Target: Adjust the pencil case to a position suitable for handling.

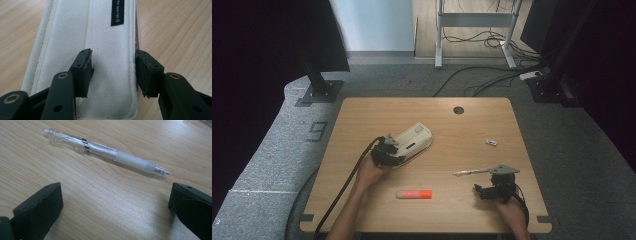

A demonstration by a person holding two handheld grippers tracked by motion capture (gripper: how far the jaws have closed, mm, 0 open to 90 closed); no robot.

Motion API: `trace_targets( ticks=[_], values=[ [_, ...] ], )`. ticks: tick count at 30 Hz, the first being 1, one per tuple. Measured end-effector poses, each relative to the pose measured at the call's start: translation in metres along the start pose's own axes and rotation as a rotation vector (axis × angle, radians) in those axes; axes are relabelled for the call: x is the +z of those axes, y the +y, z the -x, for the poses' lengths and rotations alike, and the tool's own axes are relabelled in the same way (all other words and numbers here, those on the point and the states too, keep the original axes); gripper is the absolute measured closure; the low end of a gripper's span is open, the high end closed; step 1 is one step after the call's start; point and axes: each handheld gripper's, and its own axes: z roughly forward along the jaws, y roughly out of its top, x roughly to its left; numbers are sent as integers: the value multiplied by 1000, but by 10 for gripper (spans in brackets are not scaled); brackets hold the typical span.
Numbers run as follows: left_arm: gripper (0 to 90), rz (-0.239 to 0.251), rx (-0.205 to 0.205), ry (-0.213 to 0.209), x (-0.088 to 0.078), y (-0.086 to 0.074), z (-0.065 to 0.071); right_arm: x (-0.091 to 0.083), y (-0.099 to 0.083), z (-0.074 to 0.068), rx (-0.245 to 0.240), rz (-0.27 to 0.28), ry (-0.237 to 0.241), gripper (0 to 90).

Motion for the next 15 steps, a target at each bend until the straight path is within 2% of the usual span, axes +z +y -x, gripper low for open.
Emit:
trace_targets(
  ticks=[2, 8, 10, 12, 15],
  values=[
    [500, -3, -6, 16, -4, -4, 7, 0, 0, 0, 0, 0, 0, 0],
    [573, 3, -8, 32, -11, -12, 14, 0, 0, 0, 0, 0, 0, 0],
    [581, 7, -14, 29, -13, -14, 15, 0, 0, 0, 0, 0, 0, 0],
    [597, 13, -37, 17, -16, -16, 15, 0, 0, 0, 0, 0, 0, 0],
    [601, 19, -45, 9, -18, -18, 15, 0, 0, 0, 0, 0, 0, 0]
  ],
)
